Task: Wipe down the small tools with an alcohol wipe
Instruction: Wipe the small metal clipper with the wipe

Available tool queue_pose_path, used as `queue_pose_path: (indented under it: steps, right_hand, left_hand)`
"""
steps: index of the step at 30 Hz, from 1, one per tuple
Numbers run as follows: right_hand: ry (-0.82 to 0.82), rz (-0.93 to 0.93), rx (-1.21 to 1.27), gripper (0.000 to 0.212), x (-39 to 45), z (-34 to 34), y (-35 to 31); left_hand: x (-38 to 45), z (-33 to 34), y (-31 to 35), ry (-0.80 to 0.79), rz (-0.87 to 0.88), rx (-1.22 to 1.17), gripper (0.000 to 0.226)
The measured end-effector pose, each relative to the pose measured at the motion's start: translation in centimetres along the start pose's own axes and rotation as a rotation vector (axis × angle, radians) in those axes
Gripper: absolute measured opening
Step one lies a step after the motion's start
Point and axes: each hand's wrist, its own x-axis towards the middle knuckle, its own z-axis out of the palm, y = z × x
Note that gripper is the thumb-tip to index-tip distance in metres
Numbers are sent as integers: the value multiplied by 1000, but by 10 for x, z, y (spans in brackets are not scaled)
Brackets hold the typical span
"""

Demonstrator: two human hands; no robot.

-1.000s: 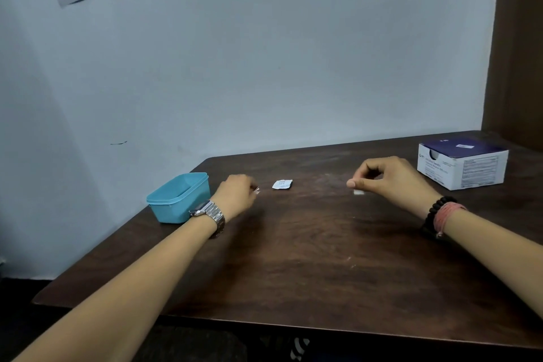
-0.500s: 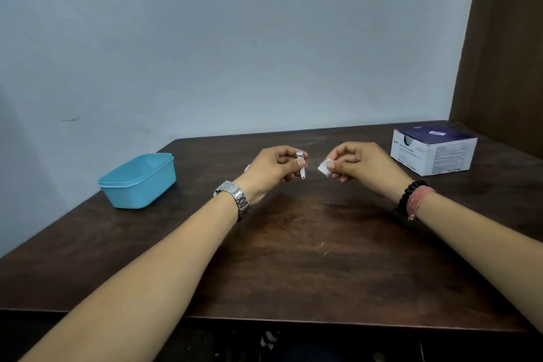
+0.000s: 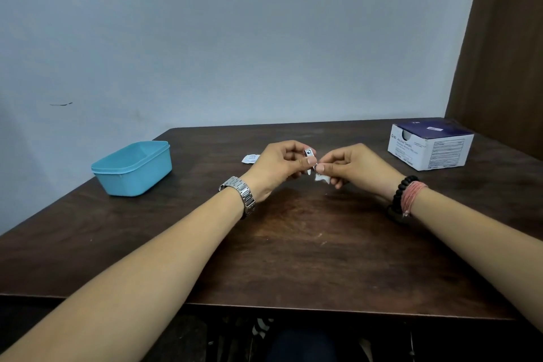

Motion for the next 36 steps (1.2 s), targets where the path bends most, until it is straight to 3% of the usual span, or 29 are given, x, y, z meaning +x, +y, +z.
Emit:
queue_pose_path:
  steps: [8, 13, 17, 20, 25, 30, 36]
  right_hand:
    - [9, 82, 10, 19, -1, -2, -8]
    - [-48, 170, 248, 14, -1, -1, -12]
    - [-85, 163, 406, 17, -1, -4, -11]
    - [-116, 133, 503, 18, -1, -8, -11]
    - [-108, 96, 503, 17, 0, -6, -7]
    - [-23, 47, 323, 13, 0, -4, -7]
    - [0, 31, 251, 11, -3, -2, -7]
  left_hand:
    - [0, -4, 4, -70, 123, 130, 34]
    - [1, -7, 7, 13, 312, 532, 45]
    - [1, -8, 7, 74, 425, 631, 45]
    - [2, -9, 3, 102, 414, 662, 39]
    - [-3, -1, 6, 104, 243, 459, 16]
    - [-4, 0, 3, 129, 68, 149, 9]
    - [-3, 2, 0, 164, 74, 192, 17]
